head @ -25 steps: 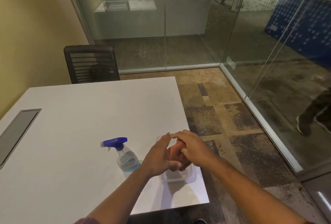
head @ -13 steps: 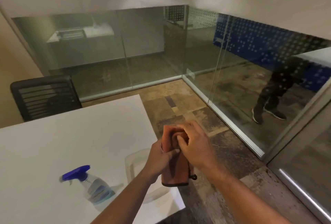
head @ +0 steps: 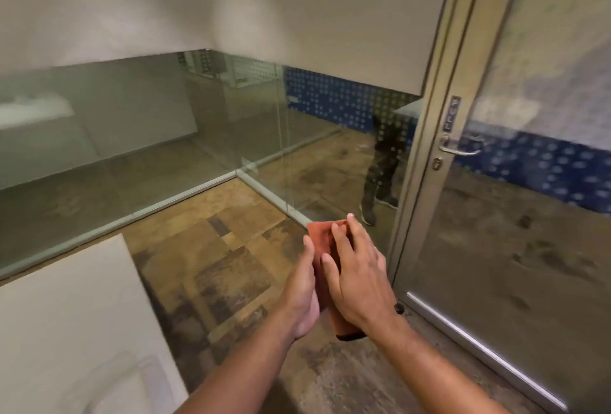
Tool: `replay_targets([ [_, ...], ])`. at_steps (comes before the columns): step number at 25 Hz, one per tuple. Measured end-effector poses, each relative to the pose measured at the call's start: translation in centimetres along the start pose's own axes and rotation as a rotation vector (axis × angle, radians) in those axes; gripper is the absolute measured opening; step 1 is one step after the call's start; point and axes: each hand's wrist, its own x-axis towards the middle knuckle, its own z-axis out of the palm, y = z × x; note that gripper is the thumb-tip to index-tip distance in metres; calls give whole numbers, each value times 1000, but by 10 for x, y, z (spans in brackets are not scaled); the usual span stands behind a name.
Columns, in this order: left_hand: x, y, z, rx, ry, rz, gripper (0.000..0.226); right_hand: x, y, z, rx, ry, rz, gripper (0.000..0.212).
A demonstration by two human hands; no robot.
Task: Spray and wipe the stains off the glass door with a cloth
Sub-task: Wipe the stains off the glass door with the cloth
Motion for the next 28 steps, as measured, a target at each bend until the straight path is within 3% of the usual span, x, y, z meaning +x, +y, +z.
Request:
replay_targets([
  [6, 54, -17, 144, -156, -327, 7, 89, 18, 114, -88, -91, 112, 89, 88],
  [18, 176, -2, 382, -30, -968, -26, 93, 84, 274, -246, -96, 630, 254, 79],
  [23, 235, 25, 471, 80, -1073, 74, 91, 144, 328, -302, -142, 839, 272, 77],
  [28, 298, 85, 546, 469, -1026, 424, 80, 212, 362, -361, -125, 1042, 269, 66],
])
